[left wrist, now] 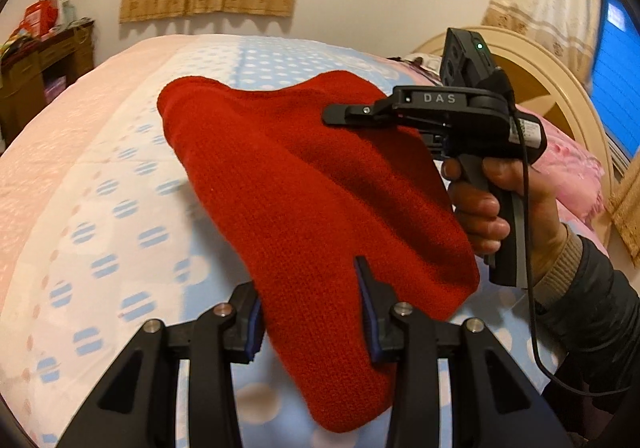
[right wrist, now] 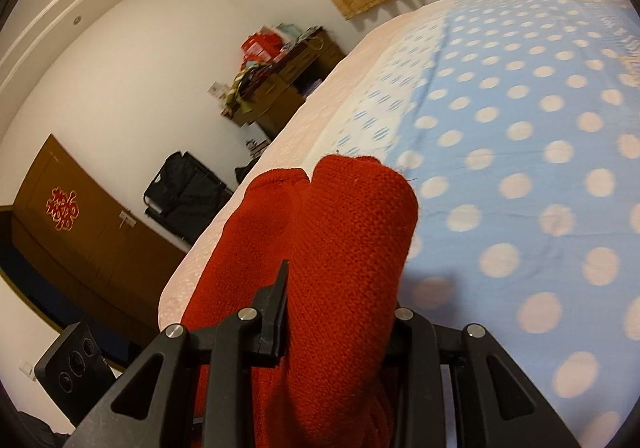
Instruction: Fold small clothes
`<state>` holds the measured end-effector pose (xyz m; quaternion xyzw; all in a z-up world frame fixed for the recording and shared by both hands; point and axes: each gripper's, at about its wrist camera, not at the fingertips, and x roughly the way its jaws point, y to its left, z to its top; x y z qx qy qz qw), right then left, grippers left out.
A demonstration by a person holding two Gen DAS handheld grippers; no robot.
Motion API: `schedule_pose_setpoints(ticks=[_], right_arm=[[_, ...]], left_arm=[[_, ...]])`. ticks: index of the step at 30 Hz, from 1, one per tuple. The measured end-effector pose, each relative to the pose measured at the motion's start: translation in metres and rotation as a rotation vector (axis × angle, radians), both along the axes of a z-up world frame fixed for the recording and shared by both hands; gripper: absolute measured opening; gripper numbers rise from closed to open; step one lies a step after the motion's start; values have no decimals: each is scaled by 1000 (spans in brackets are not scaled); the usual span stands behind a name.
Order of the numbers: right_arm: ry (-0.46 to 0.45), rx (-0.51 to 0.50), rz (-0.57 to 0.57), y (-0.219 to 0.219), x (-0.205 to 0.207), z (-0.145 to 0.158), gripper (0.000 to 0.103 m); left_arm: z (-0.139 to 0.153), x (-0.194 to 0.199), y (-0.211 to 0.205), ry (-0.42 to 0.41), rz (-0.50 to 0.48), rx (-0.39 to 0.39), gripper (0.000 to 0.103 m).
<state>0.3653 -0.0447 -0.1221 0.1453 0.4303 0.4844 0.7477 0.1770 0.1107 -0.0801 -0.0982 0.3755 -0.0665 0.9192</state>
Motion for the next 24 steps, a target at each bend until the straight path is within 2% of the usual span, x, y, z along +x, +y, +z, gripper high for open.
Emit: schedule_pose_setpoints(ticks=[10, 24], right_arm=[[4, 1, 77, 50, -13, -3, 31], [14, -13, 143, 94, -21, -2, 31]], left_arm=[[-4, -14, 11, 3, 77, -4, 40], [-7, -36, 19, 3, 140, -9, 40]])
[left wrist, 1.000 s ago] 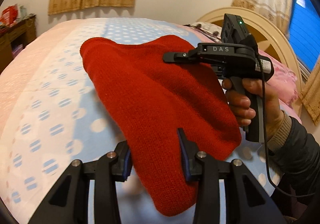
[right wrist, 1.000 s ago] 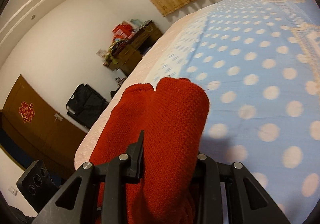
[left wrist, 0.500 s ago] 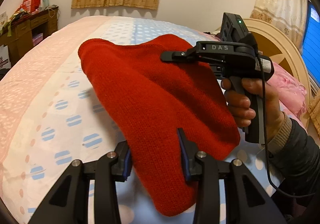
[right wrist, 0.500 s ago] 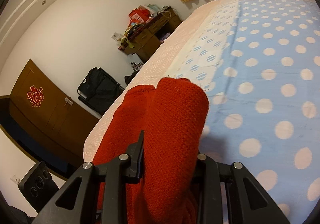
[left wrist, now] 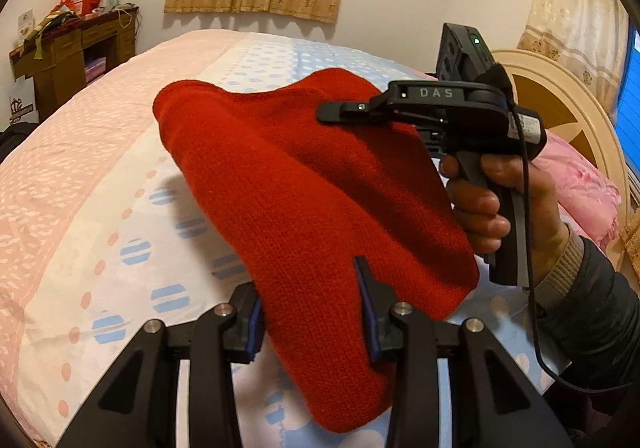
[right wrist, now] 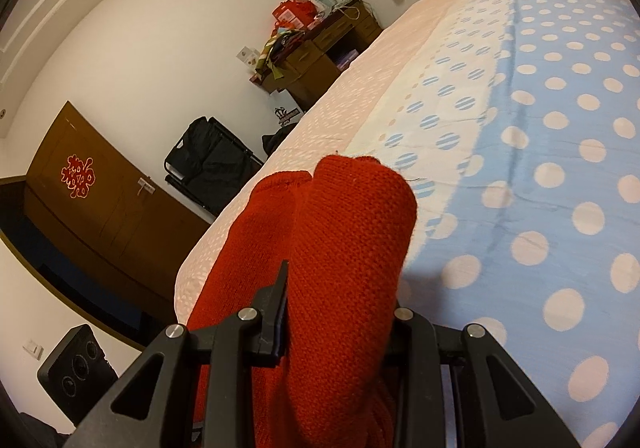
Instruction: Fold small clothes
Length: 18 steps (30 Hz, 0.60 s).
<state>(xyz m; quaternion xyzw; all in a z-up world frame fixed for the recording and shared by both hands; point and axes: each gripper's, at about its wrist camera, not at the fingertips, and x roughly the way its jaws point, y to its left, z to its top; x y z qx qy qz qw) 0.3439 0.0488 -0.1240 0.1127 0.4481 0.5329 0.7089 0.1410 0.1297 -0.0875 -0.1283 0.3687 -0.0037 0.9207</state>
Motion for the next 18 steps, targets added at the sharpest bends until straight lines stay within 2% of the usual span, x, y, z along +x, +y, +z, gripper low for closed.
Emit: schedule_pose_setpoints(ticks=[5, 18], right_arm=[[-2, -16, 27, 17, -4, -2, 31], [22, -49, 74, 49, -6, -15, 31]], left_arm=[[-2, -14, -2, 3, 24, -5, 40], [-13, -22, 4, 30, 67, -26, 40]])
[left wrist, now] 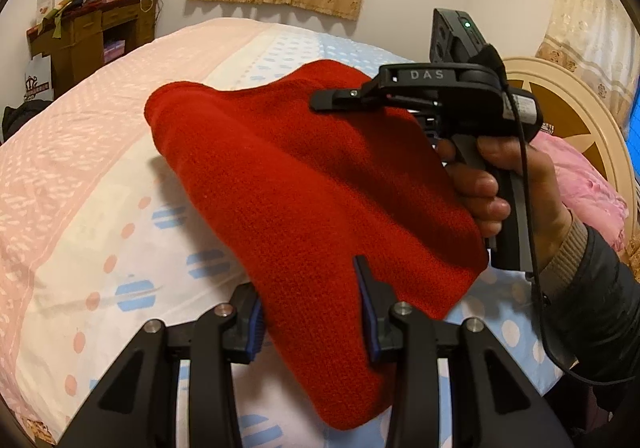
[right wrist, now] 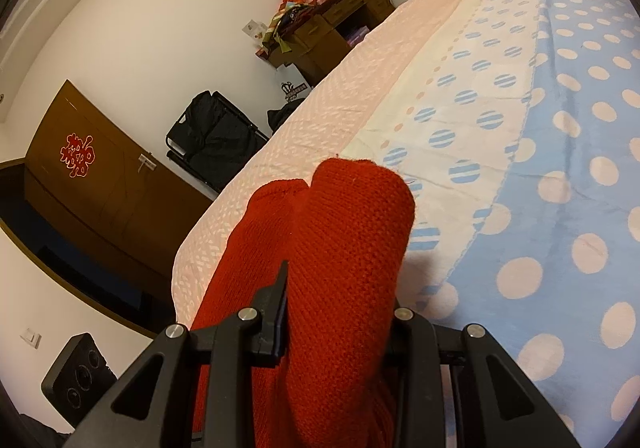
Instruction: Fold small clothes
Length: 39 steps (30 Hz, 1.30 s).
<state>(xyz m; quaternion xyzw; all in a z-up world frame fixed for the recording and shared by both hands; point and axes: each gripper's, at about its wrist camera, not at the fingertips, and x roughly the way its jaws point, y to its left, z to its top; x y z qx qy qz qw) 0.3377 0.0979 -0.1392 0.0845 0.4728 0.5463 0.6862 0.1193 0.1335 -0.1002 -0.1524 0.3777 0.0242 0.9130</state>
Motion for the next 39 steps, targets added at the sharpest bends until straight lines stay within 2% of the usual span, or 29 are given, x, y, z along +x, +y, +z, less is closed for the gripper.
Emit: schedule_pose_setpoints(ticks=[11, 16, 28, 35, 39], right_arm=[[23, -24, 32, 17, -2, -9, 31], [34, -40, 28, 20, 2, -16, 31], [39, -84, 22, 23, 7, -29, 31], [3, -101, -6, 18, 5, -25, 39], [-40, -92, -43, 7, 6, -14, 46]], left_arm=[[-8, -1, 10, 21, 22, -23, 40], [-16, 0, 19, 10, 35, -66, 40], [-24, -10, 14, -13, 47, -65, 42], [-21, -16, 16, -8, 60, -70, 50], [-14, -19, 14, -1, 56, -58, 50]])
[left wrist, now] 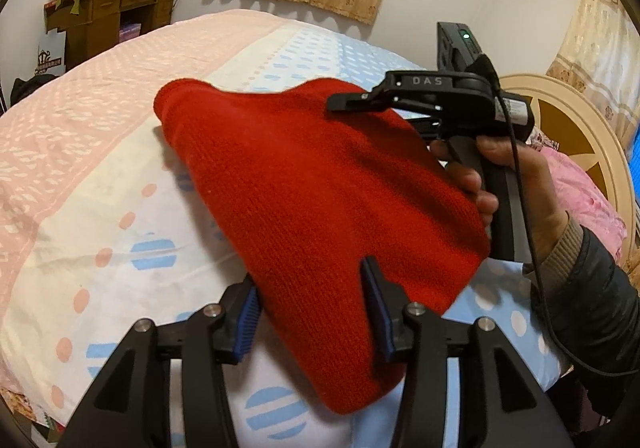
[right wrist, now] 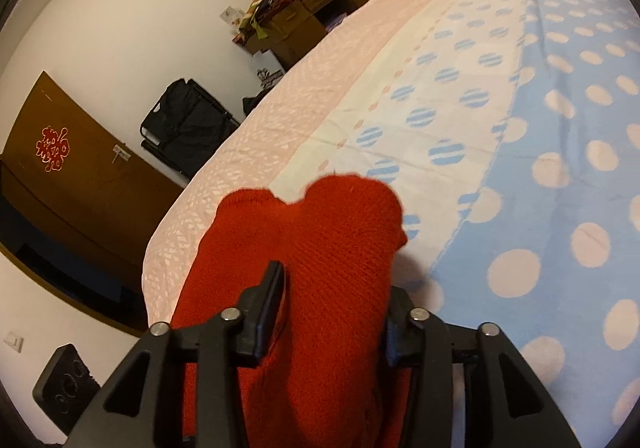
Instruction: Fold small clothes
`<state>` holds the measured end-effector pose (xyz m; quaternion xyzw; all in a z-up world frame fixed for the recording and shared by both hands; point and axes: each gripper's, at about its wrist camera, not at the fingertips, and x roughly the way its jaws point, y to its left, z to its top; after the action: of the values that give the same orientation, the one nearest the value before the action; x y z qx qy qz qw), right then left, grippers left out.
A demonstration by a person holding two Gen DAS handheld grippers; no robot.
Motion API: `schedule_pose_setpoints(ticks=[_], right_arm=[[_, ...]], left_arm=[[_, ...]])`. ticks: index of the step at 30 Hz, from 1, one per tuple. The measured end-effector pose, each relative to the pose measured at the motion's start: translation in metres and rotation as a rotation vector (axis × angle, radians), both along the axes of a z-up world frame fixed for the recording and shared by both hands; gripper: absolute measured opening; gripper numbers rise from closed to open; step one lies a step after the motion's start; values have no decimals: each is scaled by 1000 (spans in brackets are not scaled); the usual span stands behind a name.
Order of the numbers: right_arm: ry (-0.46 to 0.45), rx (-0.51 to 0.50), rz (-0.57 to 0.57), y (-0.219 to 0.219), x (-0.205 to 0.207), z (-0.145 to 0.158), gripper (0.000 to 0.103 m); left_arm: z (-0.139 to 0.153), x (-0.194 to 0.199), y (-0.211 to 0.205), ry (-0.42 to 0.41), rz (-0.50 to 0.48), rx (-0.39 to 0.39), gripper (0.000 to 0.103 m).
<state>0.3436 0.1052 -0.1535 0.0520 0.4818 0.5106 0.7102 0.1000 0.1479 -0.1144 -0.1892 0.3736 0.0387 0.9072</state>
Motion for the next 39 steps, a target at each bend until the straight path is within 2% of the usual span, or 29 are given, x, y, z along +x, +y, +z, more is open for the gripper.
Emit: schedule_pose_setpoints(ticks=[2, 4, 7, 9, 10, 12, 14, 16, 18, 20, 24, 28, 32, 39], right_arm=[[-20, 13, -24, -8, 0, 8, 55], [-49, 28, -40, -18, -4, 18, 55], [-96, 71, -27, -36, -22, 39, 55], [-114, 108, 33, -44, -42, 51, 55], [-114, 118, 72, -45, -53, 53, 55], [-88, 106, 151, -43, -71, 48, 55], [-85, 20, 156, -41, -80, 32, 55], [-64, -71, 127, -42, -77, 6, 55], [-37, -26, 98, -50, -71, 0, 55], [-25, 2, 77, -56, -69, 6, 55], [-180, -33, -28, -68, -88, 33, 56], [-297, -76, -115, -76, -110, 52, 62], [-432, -116, -187, -83, -137, 71, 70], [-526, -108, -220, -94, -165, 90, 72]], left_arm=[[5, -2, 1, -1, 2, -13, 50], [14, -5, 4, -19, 4, -11, 52], [29, -12, 9, -78, 39, 22, 60], [34, -14, 11, -104, 62, 60, 75], [34, -12, 12, -103, 74, 80, 76], [24, -5, 16, -66, 100, 118, 76], [3, 4, 23, 14, 150, 153, 79], [-10, 0, 26, 20, 157, 137, 81], [-13, -7, 27, 5, 160, 93, 82], [-11, -12, 25, -3, 159, 99, 82], [1, -19, 22, -9, 167, 133, 88], [14, -24, 21, -32, 182, 158, 89], [28, -26, 17, -81, 192, 178, 97], [45, -31, 10, -142, 158, 194, 98]])
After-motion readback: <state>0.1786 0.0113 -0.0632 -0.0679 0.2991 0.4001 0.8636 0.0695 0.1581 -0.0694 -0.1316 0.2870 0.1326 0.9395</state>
